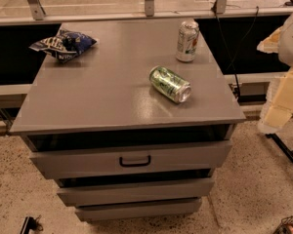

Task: Place green can upright

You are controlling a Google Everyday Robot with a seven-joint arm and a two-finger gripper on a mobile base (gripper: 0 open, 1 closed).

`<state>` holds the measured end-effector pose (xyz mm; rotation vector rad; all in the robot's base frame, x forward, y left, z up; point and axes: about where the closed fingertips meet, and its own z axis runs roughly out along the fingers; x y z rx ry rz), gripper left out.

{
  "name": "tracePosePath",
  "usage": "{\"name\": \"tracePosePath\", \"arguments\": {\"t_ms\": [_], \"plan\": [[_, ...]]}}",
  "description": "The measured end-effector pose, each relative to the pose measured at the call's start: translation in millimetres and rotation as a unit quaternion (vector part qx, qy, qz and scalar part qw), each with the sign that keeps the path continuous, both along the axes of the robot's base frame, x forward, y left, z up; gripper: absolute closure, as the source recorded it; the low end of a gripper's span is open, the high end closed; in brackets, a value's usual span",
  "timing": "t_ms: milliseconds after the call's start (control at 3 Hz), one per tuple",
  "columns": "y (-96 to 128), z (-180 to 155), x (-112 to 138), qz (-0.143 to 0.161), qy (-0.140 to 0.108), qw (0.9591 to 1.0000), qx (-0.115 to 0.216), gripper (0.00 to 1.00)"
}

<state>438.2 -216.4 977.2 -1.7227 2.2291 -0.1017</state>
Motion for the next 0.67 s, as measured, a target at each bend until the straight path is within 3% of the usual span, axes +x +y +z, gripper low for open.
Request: {"name": "tracePosePath", "arguments": {"t_ms": [333, 667], "plan": [[5, 0, 10, 0.002, -0.002, 1.0000, 0.005, 0.00], [20, -10, 48, -0.013, 0.008, 0.9997, 0.020, 0.00]]}}
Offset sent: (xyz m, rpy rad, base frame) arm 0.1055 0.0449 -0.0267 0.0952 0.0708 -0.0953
